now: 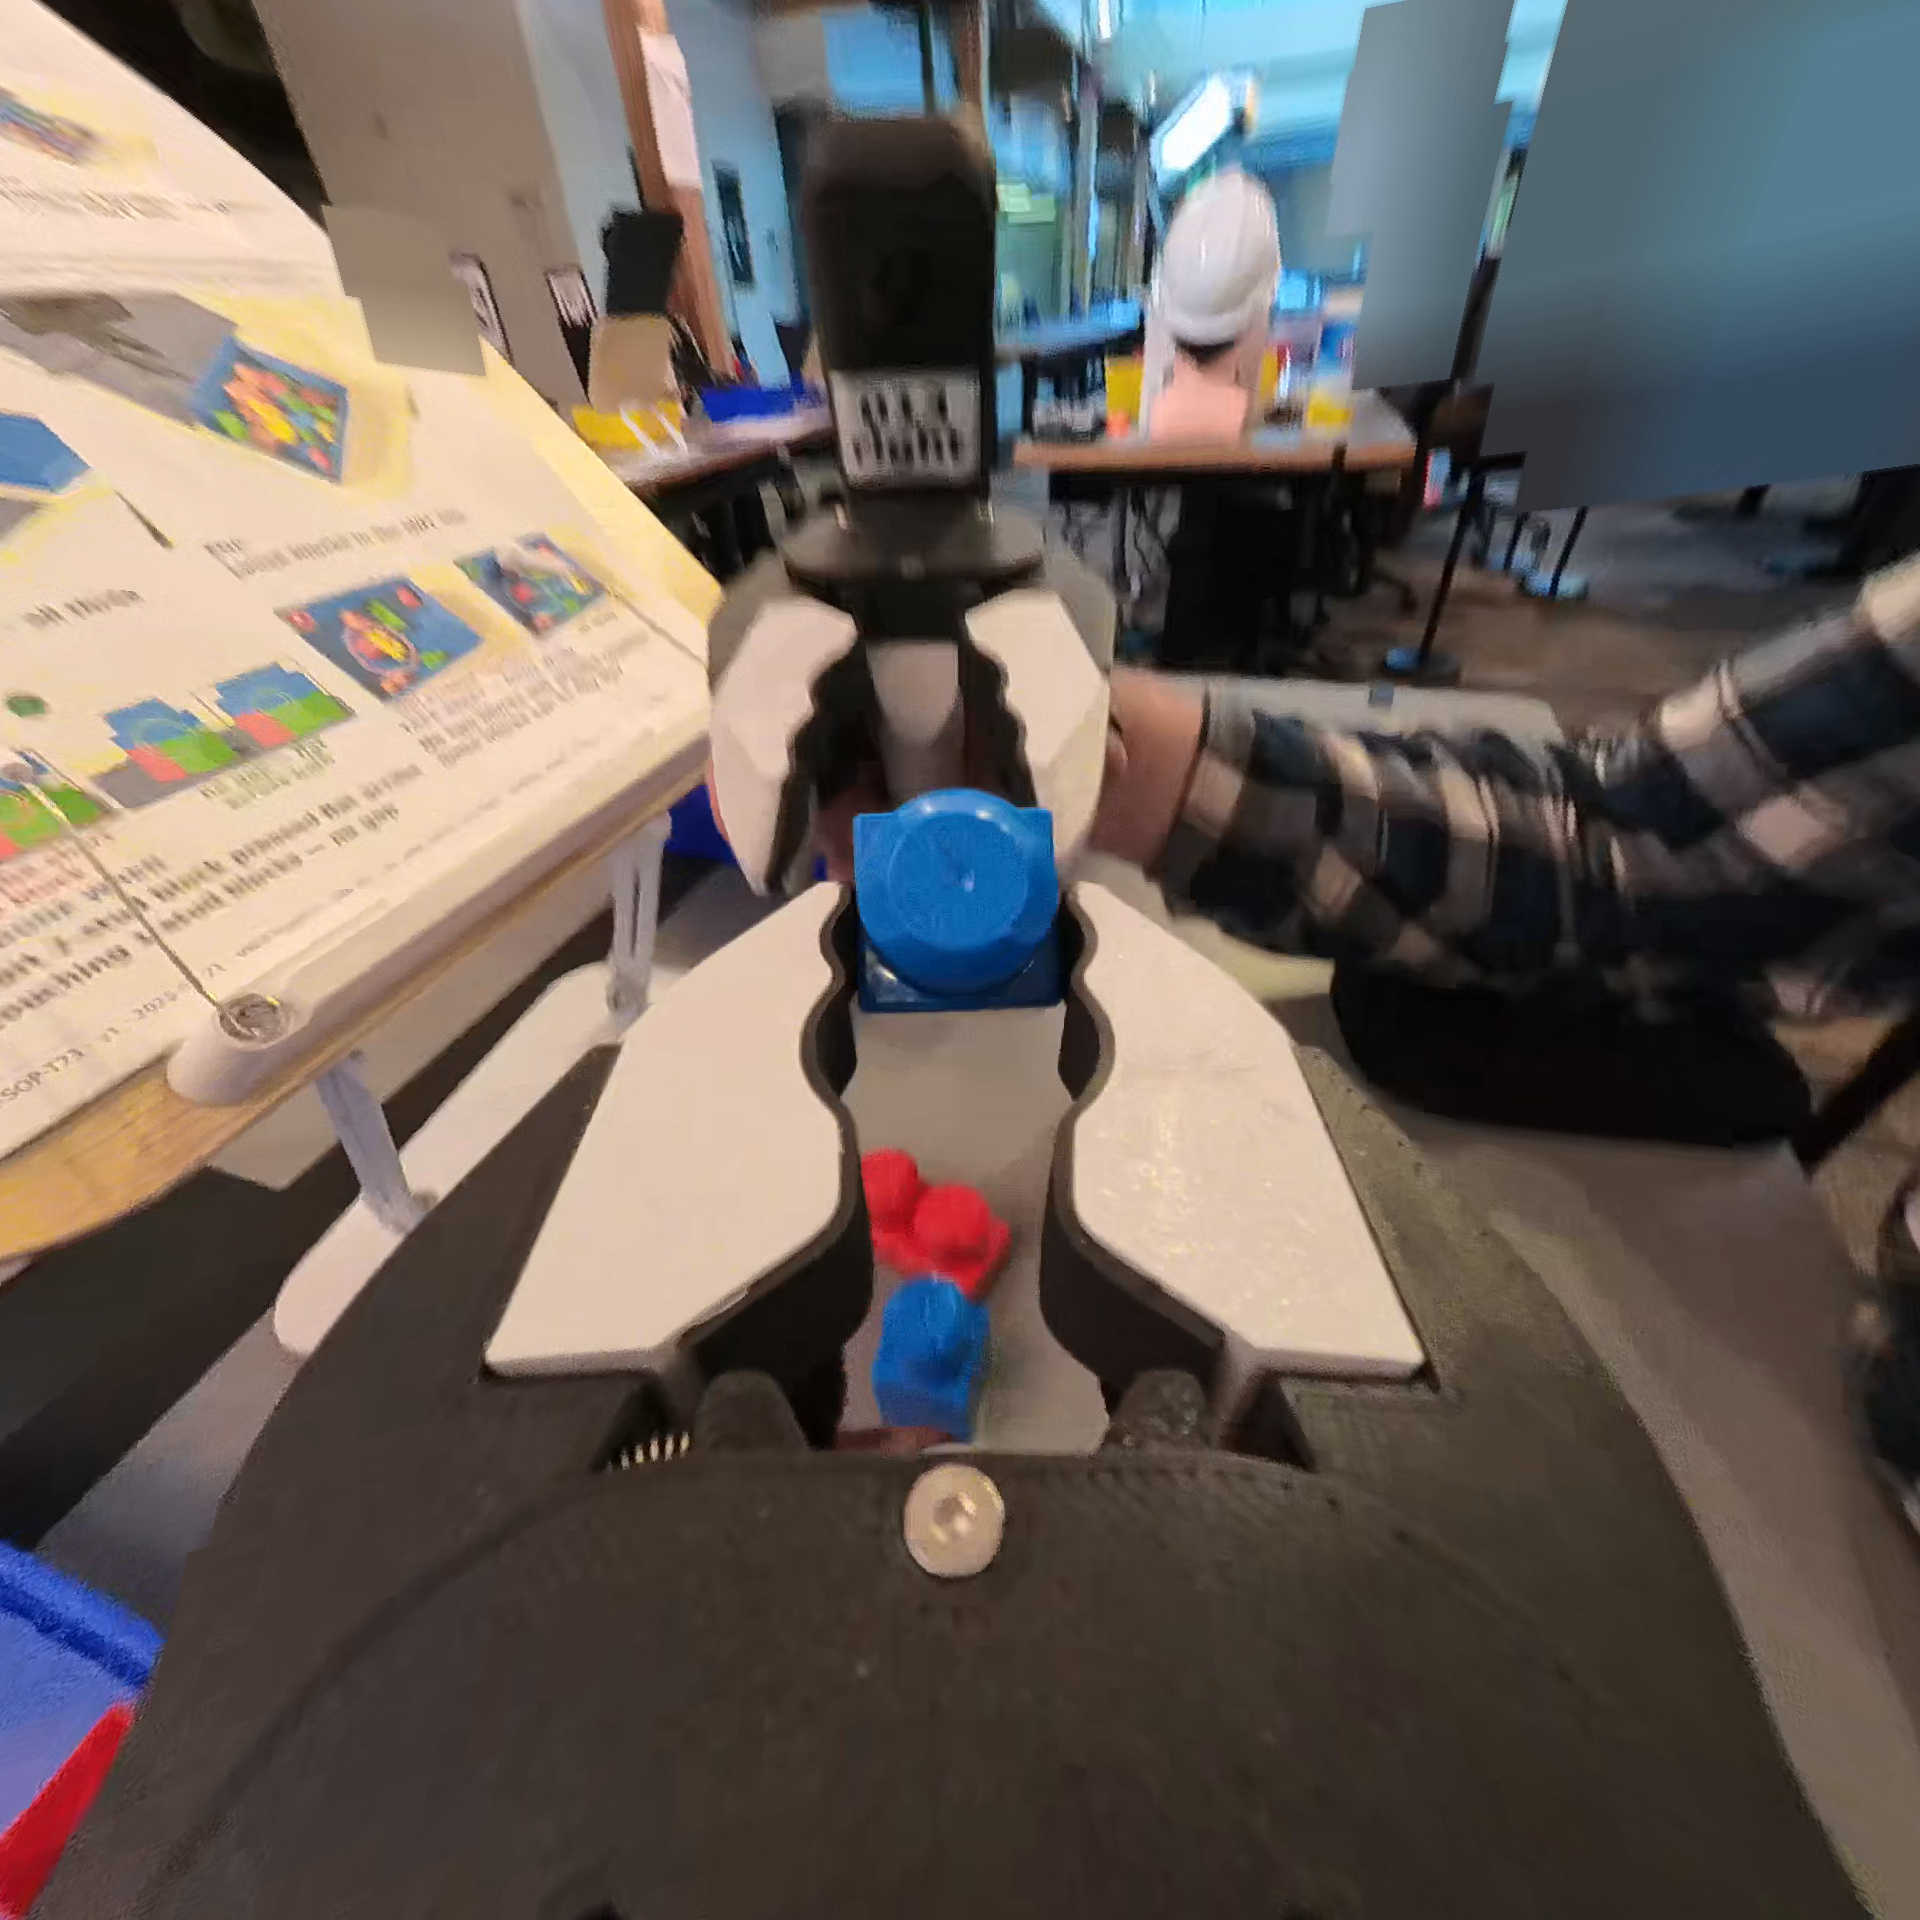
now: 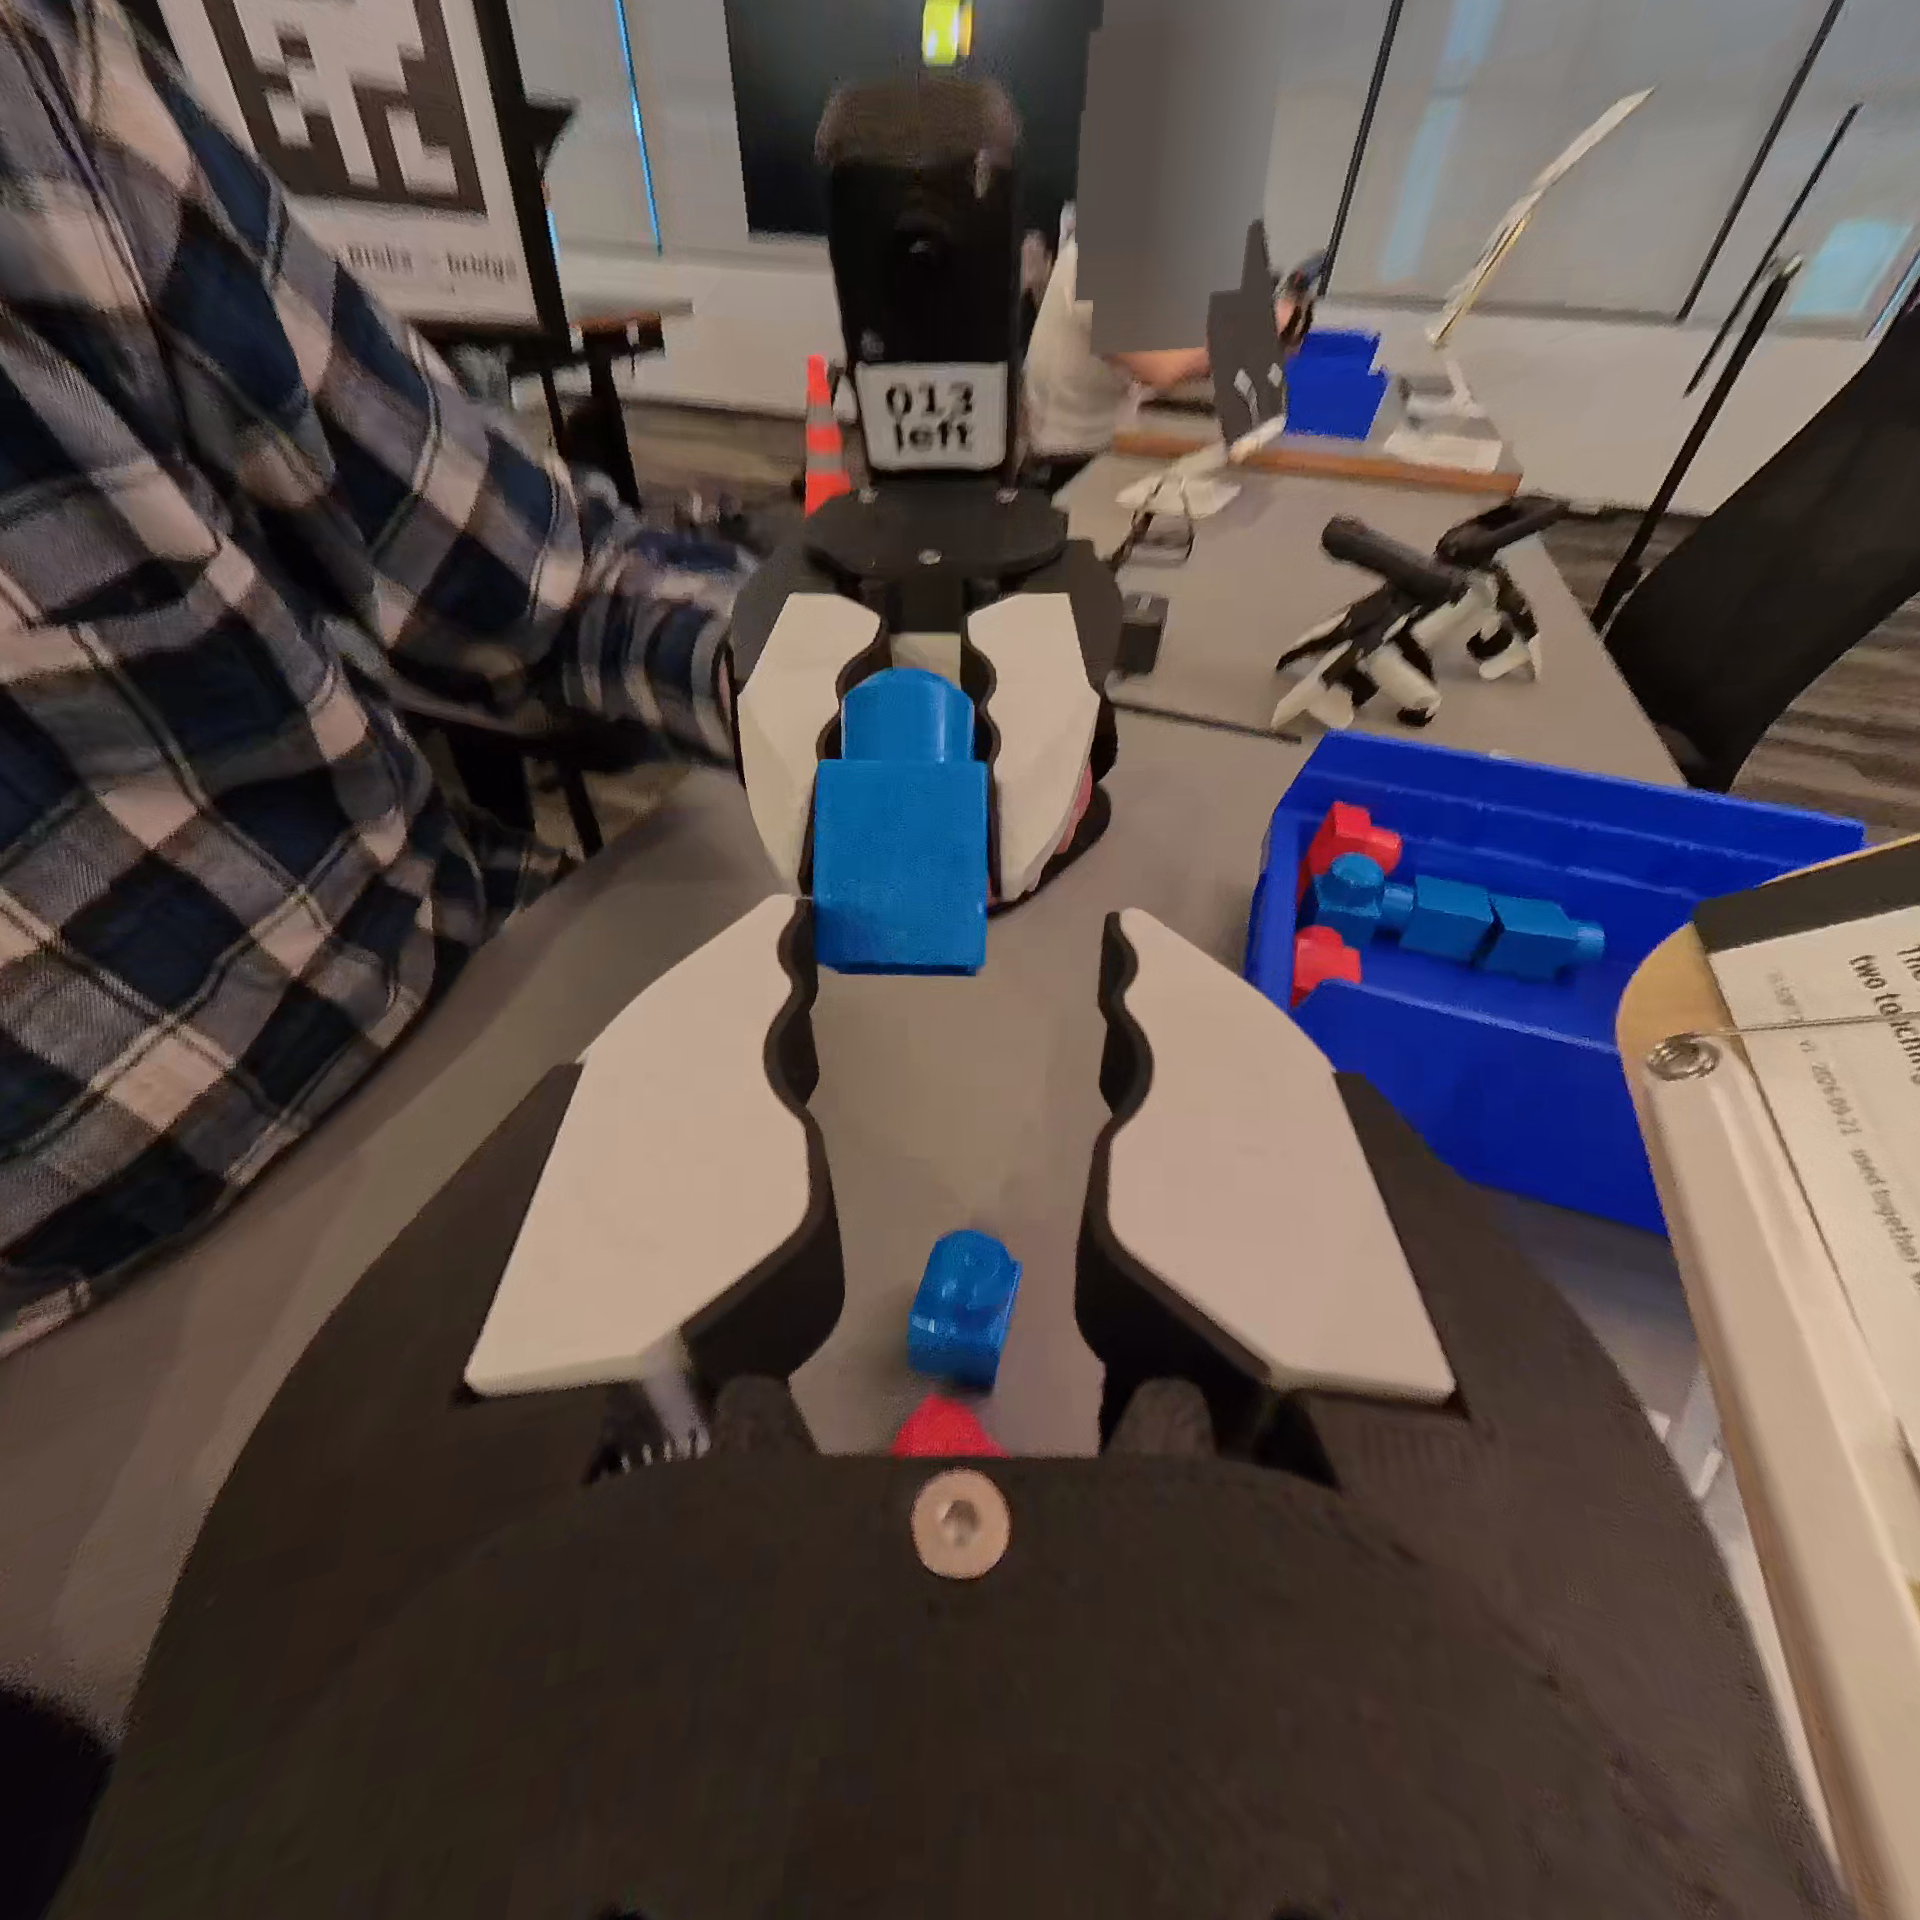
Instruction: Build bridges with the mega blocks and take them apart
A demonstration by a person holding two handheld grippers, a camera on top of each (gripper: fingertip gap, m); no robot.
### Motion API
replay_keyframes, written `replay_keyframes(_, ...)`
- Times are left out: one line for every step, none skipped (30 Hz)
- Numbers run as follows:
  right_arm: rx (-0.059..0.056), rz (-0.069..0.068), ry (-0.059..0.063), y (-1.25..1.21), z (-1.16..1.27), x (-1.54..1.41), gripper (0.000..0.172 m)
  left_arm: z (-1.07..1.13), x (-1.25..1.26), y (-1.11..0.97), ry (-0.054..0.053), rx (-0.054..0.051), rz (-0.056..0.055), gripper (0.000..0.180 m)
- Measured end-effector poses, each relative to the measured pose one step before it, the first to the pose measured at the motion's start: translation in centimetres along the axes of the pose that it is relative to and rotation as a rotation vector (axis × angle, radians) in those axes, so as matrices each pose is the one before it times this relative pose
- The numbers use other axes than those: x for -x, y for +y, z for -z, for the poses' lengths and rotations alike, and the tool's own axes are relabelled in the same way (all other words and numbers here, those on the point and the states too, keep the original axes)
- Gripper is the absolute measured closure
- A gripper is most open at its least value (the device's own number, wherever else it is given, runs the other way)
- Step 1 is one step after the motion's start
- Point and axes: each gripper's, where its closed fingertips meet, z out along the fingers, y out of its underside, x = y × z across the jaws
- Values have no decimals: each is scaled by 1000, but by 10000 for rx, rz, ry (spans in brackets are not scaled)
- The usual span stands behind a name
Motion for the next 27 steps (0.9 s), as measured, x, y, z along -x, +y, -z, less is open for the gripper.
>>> replay_keyframes(465,101,-29,594,71,194,128,45,-499,1203,314,664,-10,145)
replay_keyframes(400,52,-63,562,119,187,131,-56,-992,1209,598,564,27,145)
replay_keyframes(267,-35,-75,411,217,143,132,-231,-788,1207,267,440,-142,145)
replay_keyframes(179,-62,2,306,312,-4,132,-457,-784,1544,217,652,-148,145)
replay_keyframes(105,-33,130,158,386,-172,132,-637,-766,1547,165,660,-199,145)
replay_keyframes(-13,-5,119,-61,419,-137,135,-730,-516,1142,-55,356,-245,145)
replay_keyframes(-102,1,8,-214,412,34,138,-848,-616,1103,68,347,-144,145)
replay_keyframes(-98,27,13,-260,340,74,141,-896,-501,1190,80,444,-110,145)
replay_keyframes(-14,43,86,-161,237,-11,141,-806,22,1110,-197,412,-81,145)
replay_keyframes(59,42,52,-48,144,50,140,-728,82,1017,-153,416,-58,145)
replay_keyframes(104,34,12,33,77,103,140,-588,-317,720,165,284,-59,145)
replay_keyframes(108,47,43,63,24,36,140,-444,-242,545,139,237,-57,145)
replay_keyframes(106,21,14,72,-13,38,140,-396,68,556,-58,308,-30,145)
replay_keyframes(88,9,-44,70,-60,98,140,-382,-77,529,74,299,13,145)
replay_keyframes(73,28,-58,53,-86,120,141,-327,-38,430,39,222,-22,145)
replay_keyframes(84,35,-9,58,-100,67,141,-220,175,325,-123,128,-42,145)
replay_keyframes(93,29,-14,49,-86,75,142,-203,201,460,-87,245,41,145)
replay_keyframes(65,26,-33,15,-65,109,142,-188,115,481,-15,256,-42,145)
replay_keyframes(24,37,8,-47,-29,58,142,-173,225,501,-102,280,-41,145)
replay_keyframes(18,28,-5,-51,2,66,143,-100,36,152,3,32,-20,145)
replay_keyframes(23,32,-26,-41,22,103,144,23,-51,-163,28,-199,57,144)
replay_keyframes(9,53,-16,-67,29,108,145,28,226,-19,-177,-68,119,136)
replay_keyframes(22,26,11,-51,56,63,145,80,31,144,-70,27,-7,128)
replay_keyframes(37,2,-24,-35,52,103,145,191,97,130,-170,-26,2,122)
replay_keyframes(14,34,-9,-55,69,88,146,356,105,13,-267,-129,-27,116)
replay_keyframes(-18,47,37,-95,103,8,146,487,143,-9,-313,-143,-110,111)
replay_keyframes(-42,12,2,-118,94,29,146,558,606,55,-574,-101,-88,101)
